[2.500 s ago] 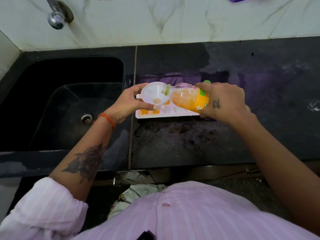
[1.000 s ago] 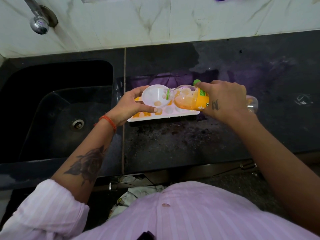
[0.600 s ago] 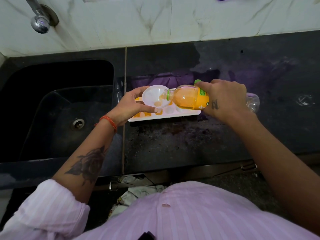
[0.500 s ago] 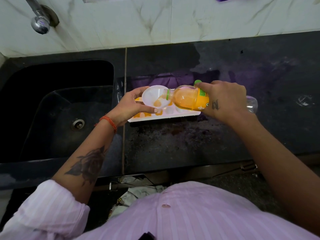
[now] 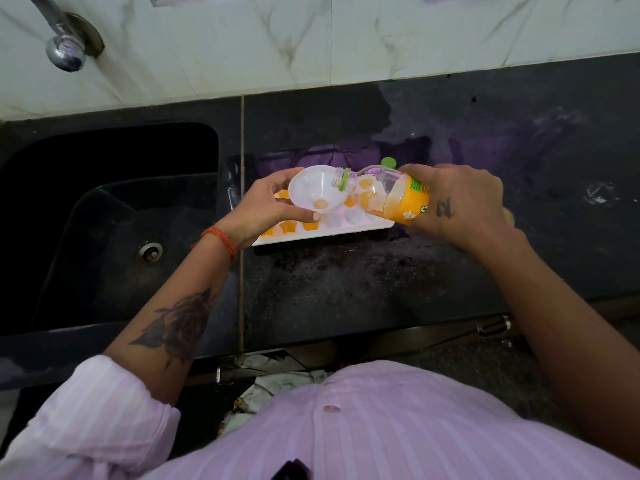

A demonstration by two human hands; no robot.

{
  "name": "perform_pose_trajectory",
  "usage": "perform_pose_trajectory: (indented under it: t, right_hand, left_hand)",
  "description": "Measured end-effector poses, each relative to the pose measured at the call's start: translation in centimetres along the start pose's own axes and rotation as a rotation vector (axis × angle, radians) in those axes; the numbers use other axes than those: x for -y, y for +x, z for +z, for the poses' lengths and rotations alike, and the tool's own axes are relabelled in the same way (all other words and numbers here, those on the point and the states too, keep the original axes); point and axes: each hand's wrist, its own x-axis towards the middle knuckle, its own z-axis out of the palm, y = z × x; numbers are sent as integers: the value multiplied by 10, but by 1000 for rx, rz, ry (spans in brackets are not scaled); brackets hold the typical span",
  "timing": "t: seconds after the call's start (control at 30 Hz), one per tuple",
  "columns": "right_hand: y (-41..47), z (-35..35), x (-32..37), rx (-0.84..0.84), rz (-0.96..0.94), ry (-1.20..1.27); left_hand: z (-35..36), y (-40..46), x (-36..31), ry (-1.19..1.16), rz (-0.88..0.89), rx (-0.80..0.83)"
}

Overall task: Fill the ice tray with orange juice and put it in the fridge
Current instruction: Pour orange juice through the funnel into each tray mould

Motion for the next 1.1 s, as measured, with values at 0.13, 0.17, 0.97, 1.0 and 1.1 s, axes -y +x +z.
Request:
perform_pose_trajectory:
  t: [0.13,0.17,0.97,1.0,1.1]
  right_hand:
    - [-3,-2,-6,-10,12,-25]
    - [-4,-2,-7,-13,13,-27]
    - [-4,-5,-6,-53,-36,-100]
    - [-4,-5,-6,-56,-34,-102]
    - [-4,-5,-7,-56,-30,-101]
  left_hand:
    - [8,4,-1,-18,-3,24]
    - [10,5,-2,-21,-2,29]
    - [18,6,1,4,-3,41]
    - [18,6,1,5,-2,40]
    - [18,6,1,-3,-10,41]
